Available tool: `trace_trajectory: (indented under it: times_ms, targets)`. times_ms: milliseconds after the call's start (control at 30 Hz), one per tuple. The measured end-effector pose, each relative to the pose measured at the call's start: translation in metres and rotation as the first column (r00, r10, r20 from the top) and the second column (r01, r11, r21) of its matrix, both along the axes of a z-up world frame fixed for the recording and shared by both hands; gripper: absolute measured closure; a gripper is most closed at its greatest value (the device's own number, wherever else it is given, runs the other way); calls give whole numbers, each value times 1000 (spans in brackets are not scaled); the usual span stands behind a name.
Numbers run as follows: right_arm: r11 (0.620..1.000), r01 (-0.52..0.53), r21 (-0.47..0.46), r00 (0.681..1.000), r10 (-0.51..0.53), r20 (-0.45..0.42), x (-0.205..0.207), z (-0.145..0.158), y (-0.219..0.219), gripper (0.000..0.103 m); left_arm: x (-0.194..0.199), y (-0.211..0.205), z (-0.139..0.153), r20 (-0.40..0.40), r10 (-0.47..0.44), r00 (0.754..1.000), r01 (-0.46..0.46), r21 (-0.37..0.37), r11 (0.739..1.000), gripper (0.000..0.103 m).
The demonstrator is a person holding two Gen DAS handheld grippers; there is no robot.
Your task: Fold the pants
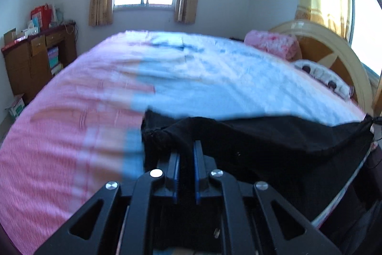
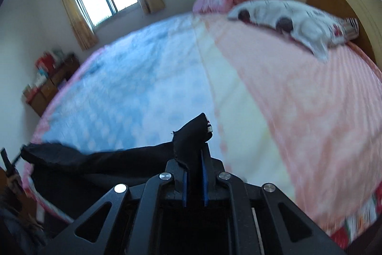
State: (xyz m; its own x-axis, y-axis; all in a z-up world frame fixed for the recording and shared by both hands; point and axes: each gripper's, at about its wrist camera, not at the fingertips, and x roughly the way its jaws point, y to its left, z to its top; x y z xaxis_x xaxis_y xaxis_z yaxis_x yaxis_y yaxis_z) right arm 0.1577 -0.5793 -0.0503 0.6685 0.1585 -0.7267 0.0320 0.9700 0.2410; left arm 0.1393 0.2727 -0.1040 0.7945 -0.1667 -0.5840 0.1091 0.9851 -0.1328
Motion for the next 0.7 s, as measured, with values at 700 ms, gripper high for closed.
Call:
trace_trajectory:
  times_ms: [700]
  targets:
    - [859, 388, -335, 918, -390, 63, -51, 81, 29, 49, -42, 3, -31, -12, -14, 1000, 14, 0, 1000, 70]
